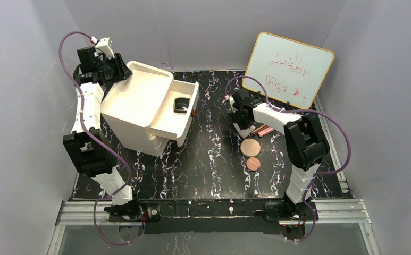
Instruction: Organize the makeup
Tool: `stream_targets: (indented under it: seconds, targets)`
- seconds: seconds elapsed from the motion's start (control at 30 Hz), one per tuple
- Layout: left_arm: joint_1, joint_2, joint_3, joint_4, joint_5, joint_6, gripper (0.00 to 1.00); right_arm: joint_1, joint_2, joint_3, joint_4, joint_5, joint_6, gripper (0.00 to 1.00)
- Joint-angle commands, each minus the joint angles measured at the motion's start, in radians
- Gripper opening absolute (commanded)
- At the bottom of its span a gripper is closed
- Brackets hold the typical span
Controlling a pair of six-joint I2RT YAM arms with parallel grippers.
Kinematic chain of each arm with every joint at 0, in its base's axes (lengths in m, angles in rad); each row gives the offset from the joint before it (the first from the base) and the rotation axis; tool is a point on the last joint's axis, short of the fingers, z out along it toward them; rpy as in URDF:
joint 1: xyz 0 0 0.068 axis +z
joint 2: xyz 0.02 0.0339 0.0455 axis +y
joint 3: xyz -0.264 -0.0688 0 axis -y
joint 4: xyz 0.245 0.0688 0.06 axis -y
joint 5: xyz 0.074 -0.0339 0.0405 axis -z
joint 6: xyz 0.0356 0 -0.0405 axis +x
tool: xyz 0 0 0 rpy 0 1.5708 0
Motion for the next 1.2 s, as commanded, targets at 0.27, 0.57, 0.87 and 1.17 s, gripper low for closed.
stream_targets:
  seconds: [0.27, 0.57, 0.87, 1.17]
  targets:
    - [-0.002, 0.021, -0.005, -0.037, 0.031, -0.010, 0.38, -0.126, 0.041, 0.056, 0.061, -0.211, -0.010, 1.00]
    - [-0.002, 0.023, -0.005, -0.036, 0.030, -0.009, 0.38, -0.159, 0.080, 0.105, 0.020, -0.326, -0.021, 1.00]
    - [-0.002, 0.023, -0.006, -0.037, 0.031, -0.010, 0.38, -0.120, 0.049, 0.038, 0.059, -0.220, 0.053, 1.00]
    - [-0.002, 0.019, -0.007, -0.036, 0.032, -0.008, 0.39, -0.099, 0.111, 0.082, -0.009, -0.090, 0.068, 0.84]
